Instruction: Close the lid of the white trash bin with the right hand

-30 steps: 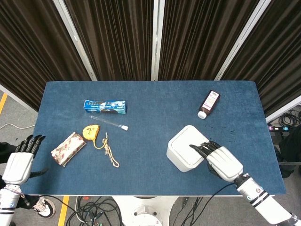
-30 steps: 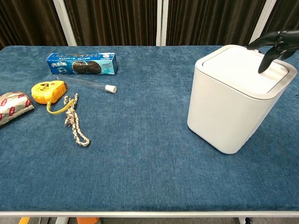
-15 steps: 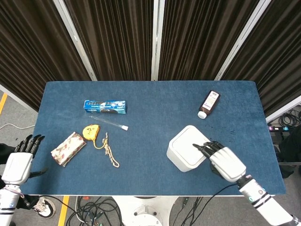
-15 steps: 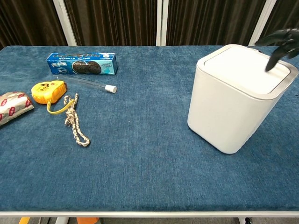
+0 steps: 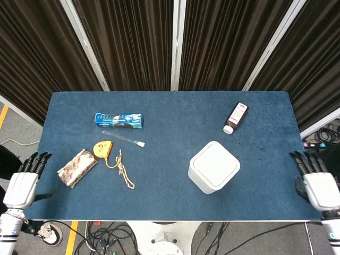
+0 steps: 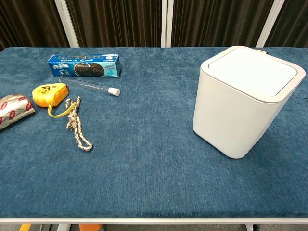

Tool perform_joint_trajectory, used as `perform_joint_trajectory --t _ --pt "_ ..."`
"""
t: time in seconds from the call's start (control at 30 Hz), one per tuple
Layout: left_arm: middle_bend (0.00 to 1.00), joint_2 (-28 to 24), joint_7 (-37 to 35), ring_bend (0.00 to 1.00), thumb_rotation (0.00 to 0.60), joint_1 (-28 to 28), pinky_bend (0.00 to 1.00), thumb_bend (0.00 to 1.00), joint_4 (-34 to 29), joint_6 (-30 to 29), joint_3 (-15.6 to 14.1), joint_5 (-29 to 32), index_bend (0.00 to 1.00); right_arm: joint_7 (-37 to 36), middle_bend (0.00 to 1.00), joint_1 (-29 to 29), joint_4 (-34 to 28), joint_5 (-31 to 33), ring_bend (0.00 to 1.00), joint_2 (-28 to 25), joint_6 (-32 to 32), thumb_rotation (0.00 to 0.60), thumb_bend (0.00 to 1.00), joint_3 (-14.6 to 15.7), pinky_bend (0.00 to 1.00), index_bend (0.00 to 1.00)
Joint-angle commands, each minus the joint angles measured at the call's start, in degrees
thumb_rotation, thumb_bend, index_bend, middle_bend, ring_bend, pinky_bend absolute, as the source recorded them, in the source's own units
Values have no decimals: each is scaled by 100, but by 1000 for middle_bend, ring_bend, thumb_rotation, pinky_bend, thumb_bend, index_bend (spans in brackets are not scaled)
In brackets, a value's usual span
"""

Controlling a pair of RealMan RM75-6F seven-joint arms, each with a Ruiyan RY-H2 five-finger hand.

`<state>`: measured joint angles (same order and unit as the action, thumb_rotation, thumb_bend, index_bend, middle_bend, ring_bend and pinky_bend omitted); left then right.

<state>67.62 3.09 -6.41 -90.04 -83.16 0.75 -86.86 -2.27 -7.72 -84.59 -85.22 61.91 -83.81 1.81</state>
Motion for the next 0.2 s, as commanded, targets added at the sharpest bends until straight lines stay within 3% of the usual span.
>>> perform_joint_trajectory --t 0.03,0.2 --pt "79 9 3 19 600 -3 155 0 6 -9 11 1 91 165 0 256 368 365 0 423 41 600 152 -117 0 0" --pt "79 12 3 19 600 7 155 0 12 -40 13 -12 91 113 0 273 471 224 0 544 -91 600 112 -193 0 0"
